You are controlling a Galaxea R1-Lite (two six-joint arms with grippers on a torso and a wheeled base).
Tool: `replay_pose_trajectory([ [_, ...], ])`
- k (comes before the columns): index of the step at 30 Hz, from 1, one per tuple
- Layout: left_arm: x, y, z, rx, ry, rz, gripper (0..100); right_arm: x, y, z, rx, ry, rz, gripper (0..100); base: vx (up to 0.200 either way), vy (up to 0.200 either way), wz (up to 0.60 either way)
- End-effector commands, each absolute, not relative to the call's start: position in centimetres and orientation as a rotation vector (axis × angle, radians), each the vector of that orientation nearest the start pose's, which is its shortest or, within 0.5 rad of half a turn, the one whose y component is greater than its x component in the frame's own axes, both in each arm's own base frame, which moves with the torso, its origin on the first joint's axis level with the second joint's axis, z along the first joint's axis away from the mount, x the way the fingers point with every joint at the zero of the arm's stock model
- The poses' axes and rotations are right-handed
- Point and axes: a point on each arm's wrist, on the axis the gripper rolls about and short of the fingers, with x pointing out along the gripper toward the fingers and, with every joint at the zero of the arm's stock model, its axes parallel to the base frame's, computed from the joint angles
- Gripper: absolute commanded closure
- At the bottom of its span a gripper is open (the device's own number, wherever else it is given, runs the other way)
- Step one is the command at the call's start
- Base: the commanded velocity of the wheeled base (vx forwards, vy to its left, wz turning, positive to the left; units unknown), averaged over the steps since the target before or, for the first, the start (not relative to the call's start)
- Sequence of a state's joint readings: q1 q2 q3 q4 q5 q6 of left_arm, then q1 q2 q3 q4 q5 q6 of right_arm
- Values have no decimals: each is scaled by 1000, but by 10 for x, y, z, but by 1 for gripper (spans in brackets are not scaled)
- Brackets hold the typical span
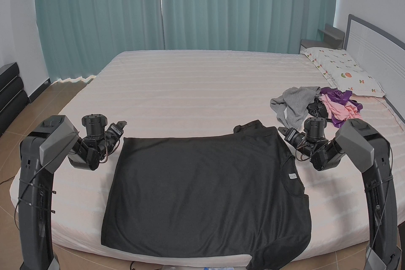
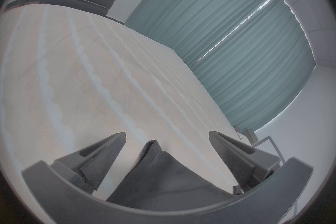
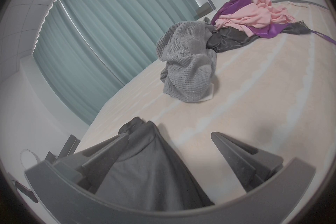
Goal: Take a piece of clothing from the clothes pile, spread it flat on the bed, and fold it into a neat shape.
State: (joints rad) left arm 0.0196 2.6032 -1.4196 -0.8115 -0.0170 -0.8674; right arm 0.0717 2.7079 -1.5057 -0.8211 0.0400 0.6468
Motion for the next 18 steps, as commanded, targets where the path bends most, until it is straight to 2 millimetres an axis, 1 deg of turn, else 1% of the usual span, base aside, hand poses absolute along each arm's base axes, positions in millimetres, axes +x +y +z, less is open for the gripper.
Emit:
replay_pose_trajectory([
  [1, 458, 19, 40, -947, 311, 168, 0, 447, 23, 15, 680, 419, 77, 0, 0, 0, 0],
  [2, 449, 18, 43, -949, 331, 165, 0, 429, 24, 17, 681, 451, 108, 0, 0, 0, 0],
  [3, 442, 18, 44, -950, 348, 163, 0, 416, 25, 18, 683, 470, 126, 0, 0, 0, 0],
  [5, 428, 17, 48, -956, 376, 159, 0, 395, 25, 23, 692, 474, 146, 0, 0, 0, 0],
  [7, 413, 15, 48, -958, 411, 161, 0, 376, 24, 25, 694, 490, 149, 0, 0, 0, 0],
  [8, 412, 15, 48, -958, 414, 163, 0, 374, 24, 25, 694, 493, 148, 0, 0, 0, 0],
  [9, 396, 12, 47, -957, 454, 173, 0, 357, 23, 23, 693, 522, 138, 0, 0, 0, 0],
  [12, 373, 8, 41, -955, 520, 191, 0, 335, 23, 23, 699, 553, 128, 0, 0, 0, 0],
  [15, 352, 6, 34, -956, 575, 199, 0, 312, 23, 15, 702, 598, 112, 0, 0, 0, 0],
  [18, 332, 5, 26, -958, 620, 208, 0, 293, 20, 10, 738, 592, 99, 0, 0, 0, 0],
])
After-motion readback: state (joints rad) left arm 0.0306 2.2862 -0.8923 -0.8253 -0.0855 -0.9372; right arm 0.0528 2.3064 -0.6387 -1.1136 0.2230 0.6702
